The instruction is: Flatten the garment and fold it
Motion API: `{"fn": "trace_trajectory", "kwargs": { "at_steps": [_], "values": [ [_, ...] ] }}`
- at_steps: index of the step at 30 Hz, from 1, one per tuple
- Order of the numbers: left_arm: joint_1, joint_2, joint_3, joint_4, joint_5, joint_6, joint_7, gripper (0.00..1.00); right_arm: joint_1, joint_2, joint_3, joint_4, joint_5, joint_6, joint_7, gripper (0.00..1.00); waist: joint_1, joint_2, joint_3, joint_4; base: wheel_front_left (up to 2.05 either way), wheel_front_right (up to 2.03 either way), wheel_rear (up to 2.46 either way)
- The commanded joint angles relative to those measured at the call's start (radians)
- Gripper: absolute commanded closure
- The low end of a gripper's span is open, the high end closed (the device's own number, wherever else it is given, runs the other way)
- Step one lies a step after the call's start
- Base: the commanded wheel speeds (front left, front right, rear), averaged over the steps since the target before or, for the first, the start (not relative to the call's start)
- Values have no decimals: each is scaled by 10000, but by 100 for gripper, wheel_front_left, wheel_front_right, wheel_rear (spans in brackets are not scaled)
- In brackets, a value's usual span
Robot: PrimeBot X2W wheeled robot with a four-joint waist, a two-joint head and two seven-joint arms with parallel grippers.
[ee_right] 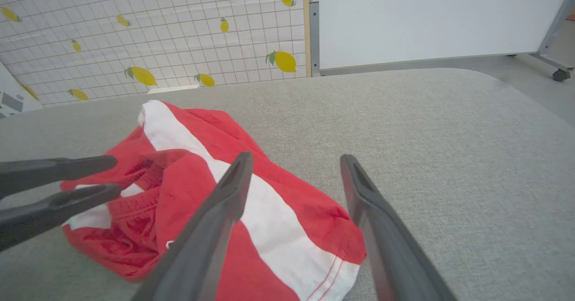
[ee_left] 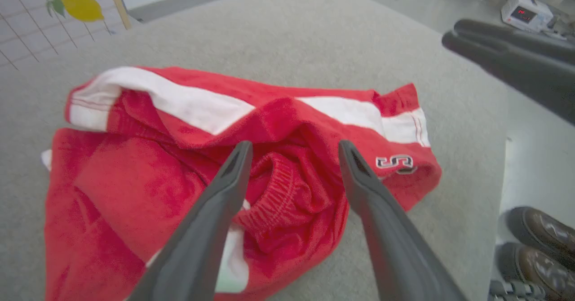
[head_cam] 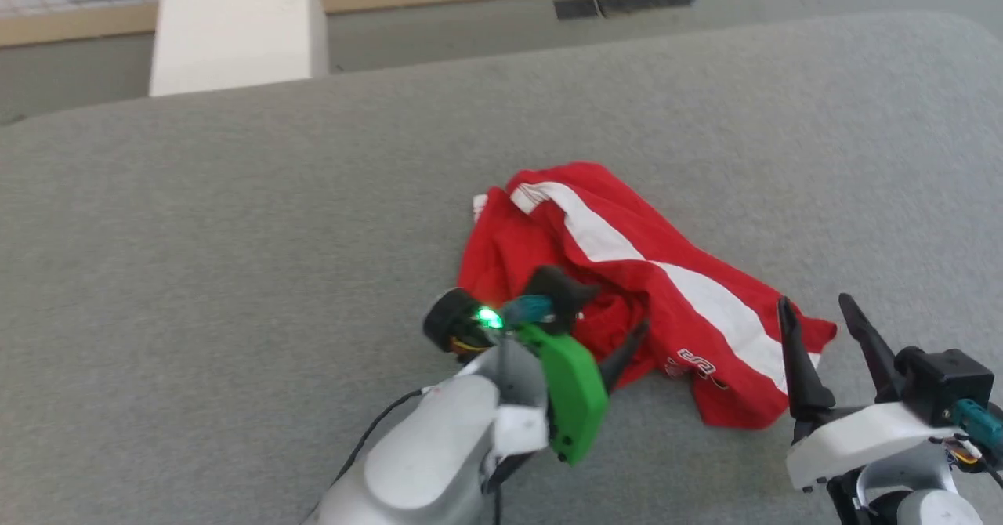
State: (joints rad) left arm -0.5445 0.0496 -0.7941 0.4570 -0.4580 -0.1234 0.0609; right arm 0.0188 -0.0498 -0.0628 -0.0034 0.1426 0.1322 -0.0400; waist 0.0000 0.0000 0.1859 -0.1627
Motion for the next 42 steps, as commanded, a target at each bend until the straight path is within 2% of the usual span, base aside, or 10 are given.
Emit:
{"fn": "trace_trajectory", "kwargs": {
  "at_steps": [1,7,9,10,25,38,39,40,41,42],
  "values": [
    [-359,116,-290,143,-276,-69,397,0,-177,-5,-12,76,93,-15,-119,0,0,0,479,-448,0,0,0],
    [-1170,560,-911,764,-819,-71,2224,7,-305,-5,-20,408,209,-15,-351,0,0,0,601,-599,0,0,0],
    [-1268,605,-948,821,-884,-58,2620,97,-309,-5,-36,489,227,-15,-379,0,0,0,530,-581,0,0,0],
    [-1299,616,-971,804,-919,-59,2765,100,-307,-5,-44,528,226,-15,-387,0,0,0,477,-552,0,0,0],
    [-578,650,1617,-1711,-1987,1176,-1532,100,-108,-5,-165,266,99,-15,-161,0,0,0,-391,363,0,0,0],
    [4712,3428,3469,-3889,-3625,3669,168,100,173,-5,-93,61,87,-15,100,0,0,0,-770,926,0,0,0],
    [5147,3588,3391,-4010,-3846,3709,592,91,192,-5,-89,59,68,-15,131,0,0,0,-788,968,0,0,0],
    [5409,3685,3343,-4135,-4009,3694,848,30,205,-5,-77,51,48,-15,167,0,0,0,-796,1004,0,0,0],
    [5635,3733,3334,-4340,-4173,3678,1006,0,226,-5,-74,37,18,-15,209,0,0,0,-822,1070,0,0,0],
    [5770,3719,3365,-4541,-4296,3658,1022,0,240,-5,-51,27,-7,-15,252,0,0,0,-844,1117,0,0,0]
  ]
}}
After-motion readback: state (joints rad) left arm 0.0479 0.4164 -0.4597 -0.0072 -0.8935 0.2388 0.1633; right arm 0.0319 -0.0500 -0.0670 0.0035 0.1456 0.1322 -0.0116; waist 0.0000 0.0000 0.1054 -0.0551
